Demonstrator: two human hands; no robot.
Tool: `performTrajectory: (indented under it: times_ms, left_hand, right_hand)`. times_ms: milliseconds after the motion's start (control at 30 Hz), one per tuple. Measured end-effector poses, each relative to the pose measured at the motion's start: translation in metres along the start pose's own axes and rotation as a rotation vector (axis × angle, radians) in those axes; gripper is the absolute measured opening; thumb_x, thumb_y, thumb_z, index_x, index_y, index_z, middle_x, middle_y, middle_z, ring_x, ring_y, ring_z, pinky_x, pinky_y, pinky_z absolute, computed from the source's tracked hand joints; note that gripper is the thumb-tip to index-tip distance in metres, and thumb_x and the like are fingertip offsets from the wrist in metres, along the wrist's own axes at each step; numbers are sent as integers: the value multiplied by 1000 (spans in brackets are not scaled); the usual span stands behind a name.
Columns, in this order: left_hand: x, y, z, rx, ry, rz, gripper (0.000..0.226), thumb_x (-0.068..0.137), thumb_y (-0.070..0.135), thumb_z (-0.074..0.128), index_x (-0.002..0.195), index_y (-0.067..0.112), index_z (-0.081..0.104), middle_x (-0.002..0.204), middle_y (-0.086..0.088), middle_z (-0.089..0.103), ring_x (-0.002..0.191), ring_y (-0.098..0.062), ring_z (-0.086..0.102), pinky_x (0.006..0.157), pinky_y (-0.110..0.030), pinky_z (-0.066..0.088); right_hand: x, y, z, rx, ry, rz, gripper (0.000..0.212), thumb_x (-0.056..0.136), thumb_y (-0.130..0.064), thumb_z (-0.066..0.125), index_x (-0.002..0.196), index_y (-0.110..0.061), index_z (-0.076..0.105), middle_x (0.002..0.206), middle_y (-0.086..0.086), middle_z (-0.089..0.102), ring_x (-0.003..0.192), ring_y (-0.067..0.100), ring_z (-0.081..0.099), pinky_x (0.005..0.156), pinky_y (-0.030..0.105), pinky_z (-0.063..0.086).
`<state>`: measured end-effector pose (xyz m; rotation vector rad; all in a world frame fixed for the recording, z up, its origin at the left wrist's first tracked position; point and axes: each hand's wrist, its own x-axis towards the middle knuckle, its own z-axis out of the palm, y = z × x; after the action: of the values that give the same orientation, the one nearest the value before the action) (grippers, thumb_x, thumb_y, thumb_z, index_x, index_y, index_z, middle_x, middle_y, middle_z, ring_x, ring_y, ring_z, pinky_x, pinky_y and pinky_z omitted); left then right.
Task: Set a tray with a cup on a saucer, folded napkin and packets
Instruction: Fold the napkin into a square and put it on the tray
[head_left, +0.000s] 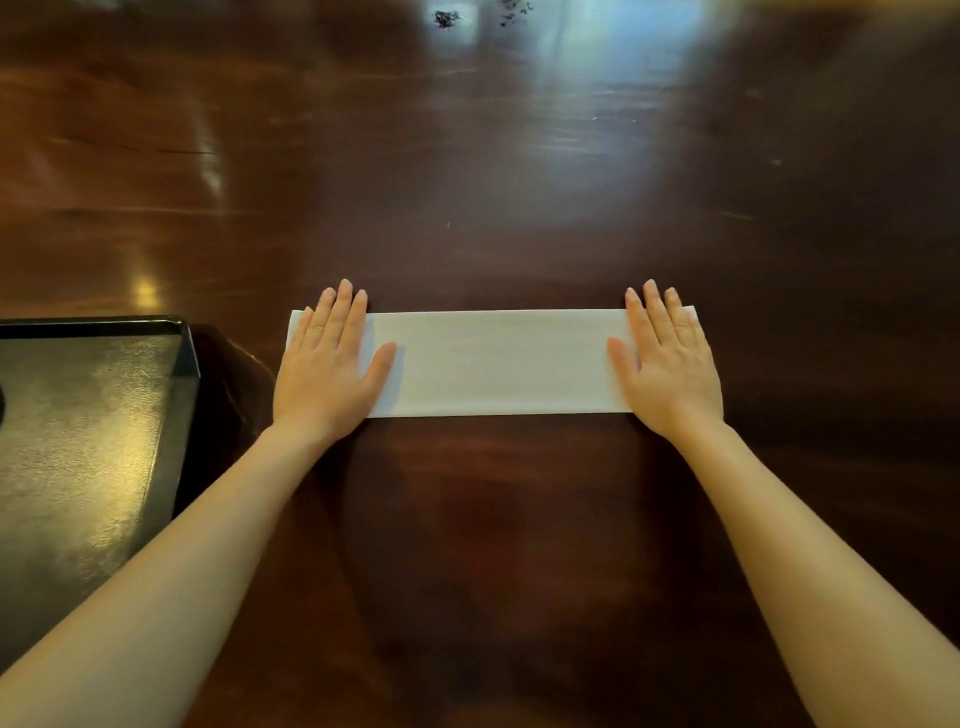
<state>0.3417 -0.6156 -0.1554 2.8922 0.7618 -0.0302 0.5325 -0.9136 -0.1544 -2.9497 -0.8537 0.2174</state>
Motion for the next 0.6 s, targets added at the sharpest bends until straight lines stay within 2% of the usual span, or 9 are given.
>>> performTrajectory:
  times_ms: [267,333,400,500,600]
  left_hand:
    - [-8,-25,-6,36,-27,22,76,88,62,10,148,15,8,158,-1,5,144,-11,-4,119,-37,0]
    - [-7,-25,-6,44,-44,22,75,89,63,9,148,16,5,159,-1,1,144,-10,-6,118,-37,-1]
    - [-6,-25,-9,59,-95,16,74,90,62,8,148,17,1,158,0,-3,143,-10,-10,118,-39,-4]
    - [-7,-17,-17,110,-157,-17,69,92,56,10,148,18,-2,158,-1,-8,144,-13,-13,116,-42,-9]
    - [-23,14,-20,71,-71,114,60,97,47,16,148,19,2,159,-2,-1,145,-17,-8,115,-42,-10]
  right_hand:
    - [3,4,4,-12,-12,-44,63,96,-49,15,149,-19,1,159,2,-2,146,16,-7,118,34,-5]
    - [1,4,-2,87,12,-73,59,99,-40,23,149,-15,7,159,3,3,146,17,-3,119,33,-2]
    - [-7,5,-10,260,105,-62,54,98,-25,38,147,-11,22,157,7,17,146,20,10,119,35,6]
    - [-27,16,-26,375,227,210,52,91,-21,55,138,-5,39,145,15,40,135,30,32,110,42,29]
    - [-42,23,-36,358,178,412,44,89,-25,58,127,-4,50,129,18,50,119,33,43,95,42,41]
